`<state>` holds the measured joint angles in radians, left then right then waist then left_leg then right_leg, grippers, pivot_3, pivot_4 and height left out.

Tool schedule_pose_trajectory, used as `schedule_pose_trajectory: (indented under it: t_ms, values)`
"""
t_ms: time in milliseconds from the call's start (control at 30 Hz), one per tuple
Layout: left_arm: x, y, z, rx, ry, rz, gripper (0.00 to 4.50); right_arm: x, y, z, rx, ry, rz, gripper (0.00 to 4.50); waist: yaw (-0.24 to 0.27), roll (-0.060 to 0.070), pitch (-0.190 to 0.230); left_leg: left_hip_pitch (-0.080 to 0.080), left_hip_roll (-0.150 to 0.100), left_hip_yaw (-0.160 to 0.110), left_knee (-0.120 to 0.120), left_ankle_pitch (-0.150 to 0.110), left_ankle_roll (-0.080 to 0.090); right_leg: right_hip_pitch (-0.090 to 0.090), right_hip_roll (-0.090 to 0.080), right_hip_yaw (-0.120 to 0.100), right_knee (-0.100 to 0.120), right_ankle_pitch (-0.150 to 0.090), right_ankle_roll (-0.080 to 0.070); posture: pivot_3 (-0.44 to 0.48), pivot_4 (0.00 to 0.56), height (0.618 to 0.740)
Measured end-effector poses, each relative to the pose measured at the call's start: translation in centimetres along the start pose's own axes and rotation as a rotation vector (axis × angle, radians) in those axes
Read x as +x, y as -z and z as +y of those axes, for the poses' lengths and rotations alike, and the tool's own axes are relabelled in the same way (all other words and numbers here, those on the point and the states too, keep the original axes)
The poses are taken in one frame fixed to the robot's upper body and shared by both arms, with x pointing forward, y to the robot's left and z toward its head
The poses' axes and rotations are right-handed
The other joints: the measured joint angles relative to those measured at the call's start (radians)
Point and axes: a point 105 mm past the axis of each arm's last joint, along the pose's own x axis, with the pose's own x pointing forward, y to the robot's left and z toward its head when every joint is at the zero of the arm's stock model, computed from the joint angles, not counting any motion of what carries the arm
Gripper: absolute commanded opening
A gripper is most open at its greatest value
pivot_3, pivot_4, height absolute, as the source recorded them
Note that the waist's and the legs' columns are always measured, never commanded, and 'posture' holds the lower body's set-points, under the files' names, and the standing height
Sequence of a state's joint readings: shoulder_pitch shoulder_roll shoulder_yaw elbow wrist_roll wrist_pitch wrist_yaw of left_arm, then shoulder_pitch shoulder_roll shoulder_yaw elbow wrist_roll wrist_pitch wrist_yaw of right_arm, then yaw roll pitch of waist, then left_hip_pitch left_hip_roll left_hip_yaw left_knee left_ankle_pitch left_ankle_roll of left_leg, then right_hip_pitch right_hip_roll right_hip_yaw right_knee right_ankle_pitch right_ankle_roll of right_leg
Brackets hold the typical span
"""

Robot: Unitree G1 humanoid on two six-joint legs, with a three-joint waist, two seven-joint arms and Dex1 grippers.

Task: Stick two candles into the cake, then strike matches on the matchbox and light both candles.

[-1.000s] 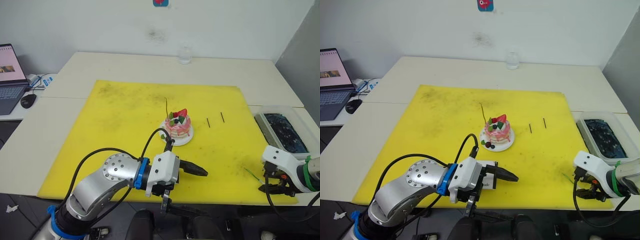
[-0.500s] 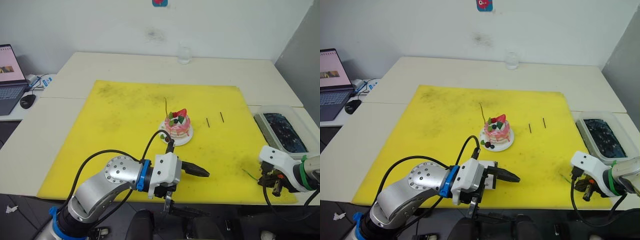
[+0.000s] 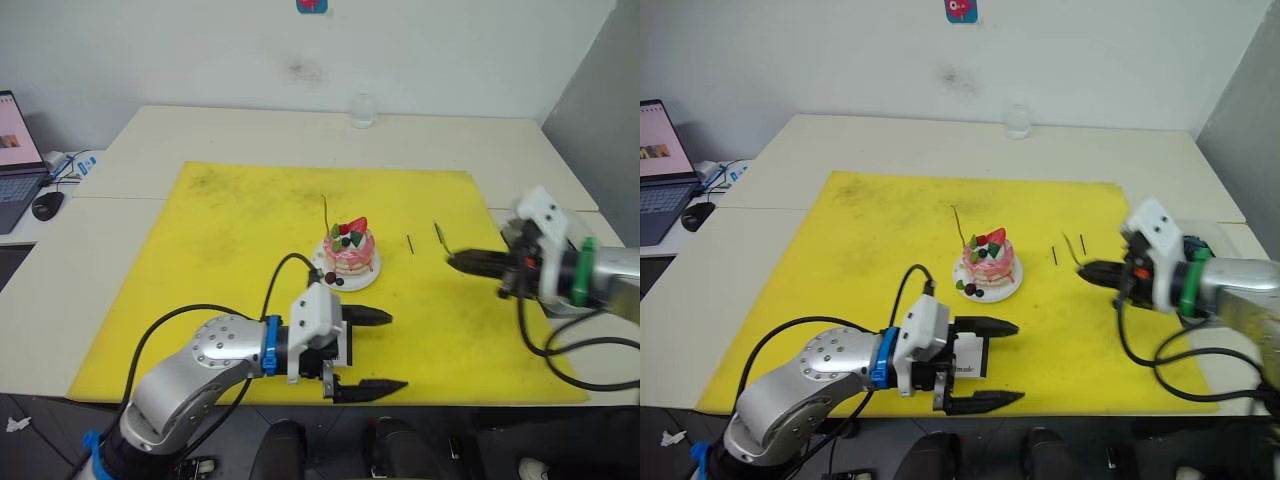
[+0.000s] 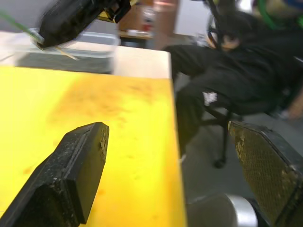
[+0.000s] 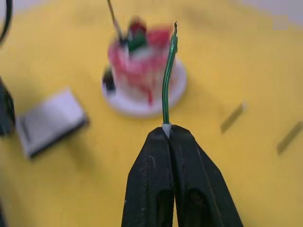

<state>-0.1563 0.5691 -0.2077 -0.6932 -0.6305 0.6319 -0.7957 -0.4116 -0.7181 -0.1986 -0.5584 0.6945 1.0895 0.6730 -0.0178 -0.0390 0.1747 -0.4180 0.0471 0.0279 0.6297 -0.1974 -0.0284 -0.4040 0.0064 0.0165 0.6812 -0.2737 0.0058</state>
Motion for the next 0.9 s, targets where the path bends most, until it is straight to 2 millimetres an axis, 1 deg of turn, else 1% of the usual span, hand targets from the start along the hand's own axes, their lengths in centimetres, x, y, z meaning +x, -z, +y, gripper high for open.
schedule_pose_trajectory:
  t_ms: [100, 200, 233, 300, 433, 633, 900]
  values:
    - [-1.9, -0.3, 2.2, -0.004, -0.156, -0.022, 4.5, 2.7, -1.2, 0.3, 0.03, 0.027, -0.221, 0.02, 0.0, 0.001, 0.0, -0.001, 0.0, 0.0, 0.0, 0.0, 0.0, -0.001, 0.0, 0.0, 0.0, 0.0, 0.0, 0.0, 0.15, 0.74]
    - [-3.5, -0.4, 3.9, 0.0, -0.265, -0.03, 4.5, 4.2, -1.6, 0.3, -0.003, 0.054, -0.34, 0.02, 0.001, 0.001, 0.0, -0.002, 0.001, 0.001, 0.0, 0.0, 0.0, -0.001, -0.001, 0.001, -0.001, 0.0, 0.0, 0.0, 0.15, 0.74]
    - [-4.0, -0.5, 4.4, 0.008, -0.303, -0.037, 4.5, 4.8, -1.5, 0.5, -0.012, 0.053, -0.371, 0.02, 0.0, 0.001, 0.0, -0.001, 0.001, 0.001, 0.0, 0.0, 0.0, -0.001, -0.002, 0.001, -0.001, 0.0, 0.0, 0.0, 0.15, 0.74]
    - [-4.6, -0.7, 5.2, 0.031, -0.36, -0.05, 4.5, 6.0, -0.7, 1.0, -0.009, 0.044, -0.396, 0.02, 0.0, 0.001, 0.0, -0.001, 0.0, 0.002, 0.0, 0.0, 0.0, 0.0, -0.004, 0.001, -0.001, 0.0, 0.0, 0.0, 0.15, 0.74]
    - [-5.1, -1.1, 5.8, 0.062, -0.4, -0.058, 4.5, 7.9, 0.7, 1.4, -0.002, 0.063, -0.441, 0.02, 0.0, 0.001, 0.0, -0.001, 0.0, 0.002, 0.0, 0.0, 0.0, 0.0, -0.004, 0.001, 0.0, 0.001, -0.001, 0.0, 0.15, 0.74]
    - [-6.4, -1.1, 6.9, 0.054, -0.446, -0.044, 4.5, 9.6, 1.3, 1.3, -0.021, 0.104, -0.494, 0.02, -0.002, 0.001, 0.0, 0.0, 0.001, 0.001, 0.0, 0.0, 0.0, 0.0, -0.002, 0.0, 0.0, 0.001, -0.001, 0.0, 0.15, 0.74]
    - [-6.9, -0.9, 7.2, 0.054, -0.448, -0.013, 4.5, 10.1, 2.4, 0.3, -0.065, 0.187, -0.515, 0.02, -0.002, 0.001, 0.0, 0.0, 0.001, 0.002, 0.0, 0.0, 0.0, 0.0, -0.004, 0.001, 0.0, 0.001, -0.002, 0.0, 0.15, 0.74]
